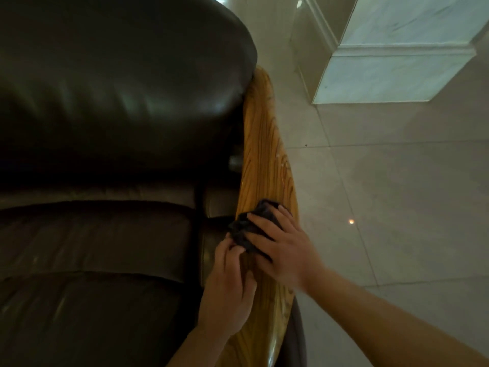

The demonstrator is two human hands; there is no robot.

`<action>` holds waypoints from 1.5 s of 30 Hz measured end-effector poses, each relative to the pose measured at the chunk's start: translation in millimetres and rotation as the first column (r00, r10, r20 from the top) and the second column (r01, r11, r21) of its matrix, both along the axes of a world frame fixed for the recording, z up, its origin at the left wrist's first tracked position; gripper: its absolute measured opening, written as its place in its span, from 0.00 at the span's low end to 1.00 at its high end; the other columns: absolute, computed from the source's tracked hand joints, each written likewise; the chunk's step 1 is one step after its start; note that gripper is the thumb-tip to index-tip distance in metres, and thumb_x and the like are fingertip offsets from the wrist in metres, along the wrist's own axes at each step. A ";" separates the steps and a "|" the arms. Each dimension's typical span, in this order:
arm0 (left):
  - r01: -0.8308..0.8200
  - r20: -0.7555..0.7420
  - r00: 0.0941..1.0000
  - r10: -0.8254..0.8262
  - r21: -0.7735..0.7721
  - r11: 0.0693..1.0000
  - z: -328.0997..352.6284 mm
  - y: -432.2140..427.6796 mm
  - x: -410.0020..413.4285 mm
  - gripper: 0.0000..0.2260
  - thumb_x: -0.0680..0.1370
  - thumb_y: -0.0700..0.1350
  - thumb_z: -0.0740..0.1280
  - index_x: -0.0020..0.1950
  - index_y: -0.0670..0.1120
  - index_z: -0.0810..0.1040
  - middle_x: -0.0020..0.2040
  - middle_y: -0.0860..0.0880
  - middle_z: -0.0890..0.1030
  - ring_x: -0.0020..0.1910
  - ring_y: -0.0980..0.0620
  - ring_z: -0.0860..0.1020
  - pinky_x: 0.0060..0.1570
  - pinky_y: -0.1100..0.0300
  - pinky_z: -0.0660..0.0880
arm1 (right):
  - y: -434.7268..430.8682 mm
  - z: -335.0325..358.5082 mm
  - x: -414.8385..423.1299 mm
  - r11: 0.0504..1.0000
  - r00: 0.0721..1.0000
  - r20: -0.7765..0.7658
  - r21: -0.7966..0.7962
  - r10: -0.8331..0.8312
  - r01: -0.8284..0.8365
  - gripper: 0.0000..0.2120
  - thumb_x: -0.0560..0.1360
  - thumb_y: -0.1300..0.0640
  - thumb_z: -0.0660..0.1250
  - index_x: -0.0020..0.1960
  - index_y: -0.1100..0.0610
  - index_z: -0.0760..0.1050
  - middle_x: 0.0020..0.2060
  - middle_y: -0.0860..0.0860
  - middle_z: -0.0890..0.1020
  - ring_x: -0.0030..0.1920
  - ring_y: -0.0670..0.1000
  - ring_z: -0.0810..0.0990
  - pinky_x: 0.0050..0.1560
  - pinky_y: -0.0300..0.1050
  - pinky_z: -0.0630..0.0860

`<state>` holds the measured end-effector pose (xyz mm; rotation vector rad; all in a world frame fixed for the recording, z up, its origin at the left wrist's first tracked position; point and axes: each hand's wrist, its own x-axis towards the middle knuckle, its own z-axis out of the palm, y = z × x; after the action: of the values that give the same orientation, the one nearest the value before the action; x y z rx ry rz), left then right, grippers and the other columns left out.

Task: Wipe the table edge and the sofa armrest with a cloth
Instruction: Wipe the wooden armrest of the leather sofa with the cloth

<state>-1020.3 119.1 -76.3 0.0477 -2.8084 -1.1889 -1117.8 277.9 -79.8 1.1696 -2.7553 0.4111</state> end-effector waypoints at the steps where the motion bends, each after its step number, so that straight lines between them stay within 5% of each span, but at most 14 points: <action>1: -0.011 0.007 1.000 0.011 -0.020 1.000 0.0 5.0 -1.3 0.22 0.78 0.51 0.58 0.71 0.51 0.62 0.75 0.54 0.58 0.69 0.56 0.66 0.63 0.67 0.66 | -1.9 5.6 -11.7 1.000 1.000 0.003 0.000 -0.028 0.028 0.20 0.79 0.43 0.60 0.69 0.44 0.71 0.73 0.49 0.70 0.76 0.62 0.60 0.75 0.63 0.54; 4: -0.097 0.050 0.994 0.100 -0.062 0.993 2.4 23.6 -10.0 0.29 0.79 0.53 0.58 0.79 0.49 0.54 0.79 0.50 0.54 0.74 0.51 0.62 0.68 0.55 0.69 | -8.5 18.4 -36.9 0.978 0.978 0.063 -0.052 -0.197 0.200 0.19 0.79 0.44 0.61 0.68 0.45 0.73 0.73 0.50 0.69 0.75 0.62 0.61 0.73 0.63 0.57; 8: -0.209 0.070 0.973 0.219 -0.125 0.970 4.4 44.1 -35.0 0.27 0.82 0.51 0.56 0.79 0.43 0.56 0.80 0.43 0.57 0.74 0.46 0.64 0.68 0.50 0.68 | -14.5 13.5 -13.5 0.874 0.898 0.243 -0.243 -0.366 0.422 0.17 0.79 0.46 0.62 0.67 0.45 0.75 0.75 0.49 0.66 0.76 0.62 0.58 0.73 0.62 0.59; 13: -0.444 0.079 0.895 0.438 0.074 0.893 9.6 58.2 -67.3 0.26 0.79 0.54 0.54 0.77 0.51 0.60 0.78 0.51 0.61 0.69 0.47 0.69 0.65 0.49 0.71 | 18.8 0.9 4.9 0.806 0.867 0.433 -0.405 -0.247 0.432 0.17 0.80 0.47 0.61 0.69 0.43 0.72 0.77 0.43 0.58 0.77 0.54 0.56 0.74 0.53 0.61; 17: -0.413 0.011 0.911 0.413 -0.005 0.911 20.7 66.2 -105.3 0.29 0.80 0.61 0.51 0.78 0.51 0.58 0.78 0.51 0.61 0.69 0.47 0.70 0.64 0.45 0.71 | 18.1 12.5 -45.6 0.724 0.791 0.570 -0.445 -0.225 0.526 0.19 0.80 0.51 0.64 0.70 0.45 0.70 0.78 0.46 0.57 0.77 0.50 0.56 0.74 0.54 0.62; 23: -0.359 0.000 0.933 0.360 -0.059 0.931 16.8 64.0 -100.0 0.30 0.77 0.62 0.55 0.78 0.54 0.59 0.79 0.55 0.60 0.73 0.51 0.65 0.67 0.44 0.67 | 36.9 1.3 -22.7 0.800 0.858 0.509 -0.488 -0.065 0.350 0.23 0.80 0.49 0.62 0.73 0.36 0.64 0.79 0.43 0.51 0.78 0.50 0.51 0.75 0.53 0.59; 29: -0.392 -0.041 0.920 0.390 -0.067 0.918 11.3 61.3 -100.0 0.29 0.79 0.63 0.55 0.77 0.52 0.63 0.78 0.55 0.62 0.71 0.56 0.66 0.64 0.49 0.70 | 41.1 10.1 -88.2 0.791 0.869 0.481 -0.484 -0.118 0.375 0.19 0.80 0.46 0.60 0.69 0.45 0.71 0.77 0.47 0.57 0.77 0.50 0.56 0.75 0.53 0.61; 32: -0.390 -0.050 0.921 0.387 -0.085 0.917 8.9 60.1 -99.5 0.28 0.79 0.62 0.55 0.77 0.52 0.63 0.78 0.54 0.63 0.71 0.56 0.66 0.63 0.50 0.71 | 24.6 18.5 -116.4 0.867 0.915 0.394 -0.421 -0.091 0.268 0.17 0.79 0.47 0.64 0.68 0.43 0.73 0.79 0.47 0.55 0.77 0.53 0.53 0.75 0.49 0.56; 39: -0.390 -0.026 0.921 0.389 -0.081 0.917 13.6 59.6 -100.4 0.28 0.78 0.62 0.56 0.77 0.52 0.63 0.78 0.55 0.63 0.69 0.55 0.69 0.63 0.52 0.70 | 42.3 3.4 -79.7 0.913 0.953 0.302 -0.392 0.011 0.114 0.17 0.80 0.42 0.60 0.67 0.43 0.73 0.78 0.45 0.57 0.78 0.58 0.53 0.75 0.58 0.60; 45: -0.388 -0.026 0.921 0.388 -0.114 0.915 12.7 61.0 -102.5 0.29 0.78 0.60 0.56 0.77 0.51 0.62 0.78 0.55 0.62 0.69 0.64 0.61 0.62 0.55 0.66 | 0.1 17.0 -178.4 0.840 0.879 0.428 -0.382 -0.209 0.386 0.17 0.78 0.47 0.65 0.66 0.44 0.74 0.78 0.50 0.60 0.75 0.58 0.60 0.71 0.48 0.57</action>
<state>-1122.8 180.1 -63.6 0.5666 -2.6811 -0.9270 -1296.2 278.0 -62.9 0.5657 -2.8213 1.2728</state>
